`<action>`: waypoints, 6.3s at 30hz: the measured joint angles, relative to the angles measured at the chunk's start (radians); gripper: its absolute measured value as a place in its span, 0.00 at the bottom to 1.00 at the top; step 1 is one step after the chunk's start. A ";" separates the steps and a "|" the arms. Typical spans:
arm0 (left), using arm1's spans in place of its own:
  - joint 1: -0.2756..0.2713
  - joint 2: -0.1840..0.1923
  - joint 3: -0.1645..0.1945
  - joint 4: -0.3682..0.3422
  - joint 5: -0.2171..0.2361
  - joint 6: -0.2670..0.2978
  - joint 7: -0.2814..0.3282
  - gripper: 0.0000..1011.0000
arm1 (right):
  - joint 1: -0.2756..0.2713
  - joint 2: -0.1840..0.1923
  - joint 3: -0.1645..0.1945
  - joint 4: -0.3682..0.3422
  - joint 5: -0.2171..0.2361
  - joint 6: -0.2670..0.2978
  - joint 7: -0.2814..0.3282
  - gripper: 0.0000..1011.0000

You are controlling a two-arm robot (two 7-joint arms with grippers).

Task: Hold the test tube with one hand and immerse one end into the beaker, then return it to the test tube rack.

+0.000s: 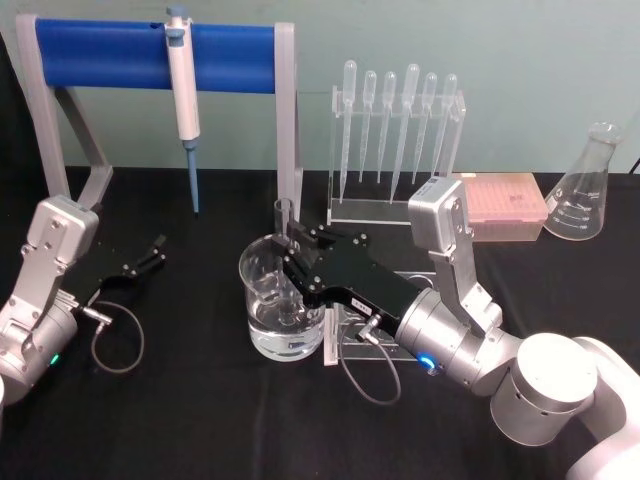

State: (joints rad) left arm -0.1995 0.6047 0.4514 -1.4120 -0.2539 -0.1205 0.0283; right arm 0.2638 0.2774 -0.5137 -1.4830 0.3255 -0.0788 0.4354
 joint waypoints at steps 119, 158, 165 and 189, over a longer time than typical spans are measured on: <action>0.000 0.000 0.000 0.000 0.000 0.000 0.000 0.99 | 0.001 0.000 -0.001 0.001 0.000 0.001 -0.001 0.22; 0.000 0.000 0.000 0.000 0.000 0.000 0.000 0.99 | 0.001 0.000 -0.001 0.001 0.000 0.001 -0.001 0.22; 0.000 0.000 0.000 0.000 0.000 0.000 0.000 0.99 | 0.001 0.000 -0.001 0.001 0.000 0.001 -0.001 0.22; 0.000 0.000 0.000 0.000 0.000 0.000 0.000 0.99 | 0.001 0.000 -0.001 0.001 0.000 0.001 -0.001 0.22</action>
State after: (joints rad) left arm -0.1996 0.6047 0.4514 -1.4120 -0.2539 -0.1205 0.0283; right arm 0.2646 0.2777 -0.5146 -1.4820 0.3254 -0.0782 0.4344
